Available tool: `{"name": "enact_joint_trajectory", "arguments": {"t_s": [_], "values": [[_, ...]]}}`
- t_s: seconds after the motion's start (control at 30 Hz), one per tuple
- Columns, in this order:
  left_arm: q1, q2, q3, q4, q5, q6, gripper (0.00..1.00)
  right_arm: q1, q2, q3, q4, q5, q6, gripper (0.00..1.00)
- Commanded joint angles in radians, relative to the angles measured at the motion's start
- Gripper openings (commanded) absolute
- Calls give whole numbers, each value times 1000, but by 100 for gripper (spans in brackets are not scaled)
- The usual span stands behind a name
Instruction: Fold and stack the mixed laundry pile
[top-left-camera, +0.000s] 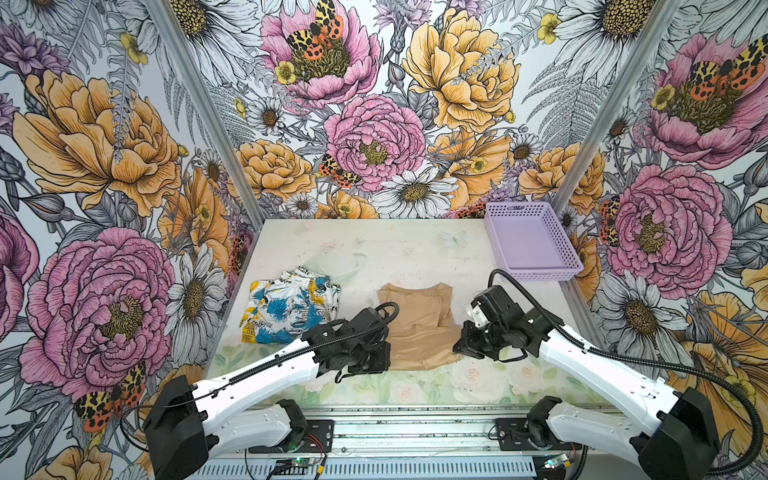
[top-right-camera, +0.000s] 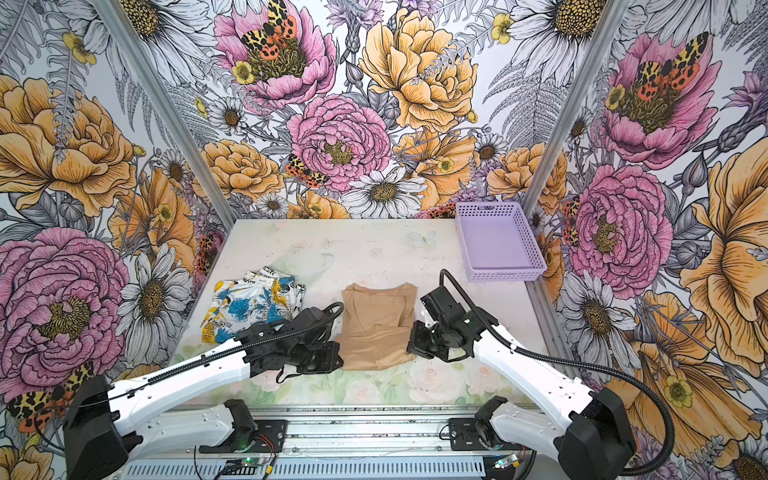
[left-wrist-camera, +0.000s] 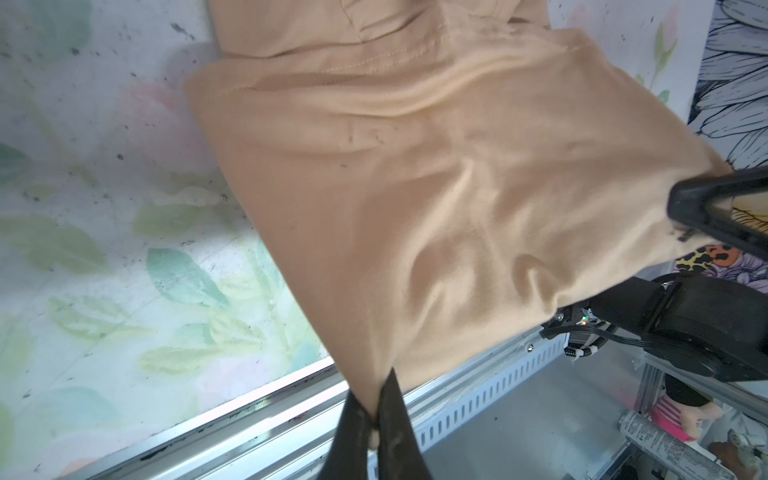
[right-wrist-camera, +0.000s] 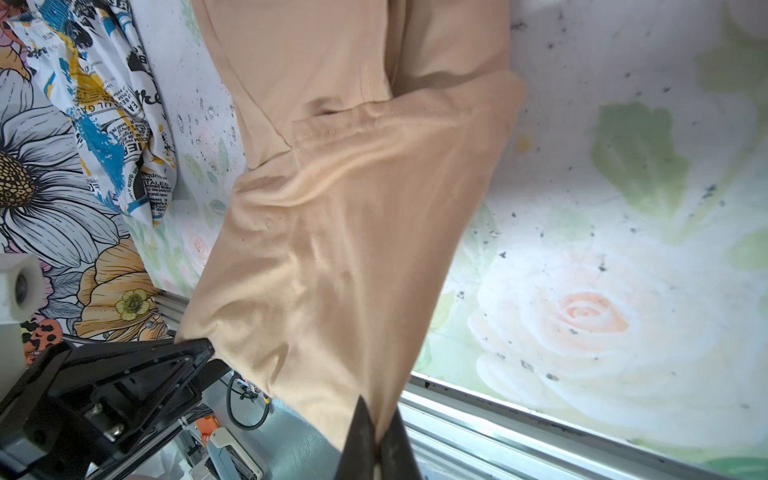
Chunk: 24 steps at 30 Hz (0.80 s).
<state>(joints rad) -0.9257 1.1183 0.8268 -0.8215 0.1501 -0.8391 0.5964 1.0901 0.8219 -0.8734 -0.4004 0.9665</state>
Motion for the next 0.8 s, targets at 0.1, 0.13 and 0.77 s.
{"name": "enact_joint_trajectory", "arguments": {"t_s": [0.1, 0.13, 0.77], "values": [[97, 69, 168, -57, 20, 103, 0, -39, 45, 121, -29, -12, 3, 0], [121, 95, 194, -57, 35, 136, 0, -56, 64, 139, -28, -16, -8, 0], [423, 591, 555, -56, 190, 433, 0, -294, 647, 545, 2, -137, -255, 0]]}}
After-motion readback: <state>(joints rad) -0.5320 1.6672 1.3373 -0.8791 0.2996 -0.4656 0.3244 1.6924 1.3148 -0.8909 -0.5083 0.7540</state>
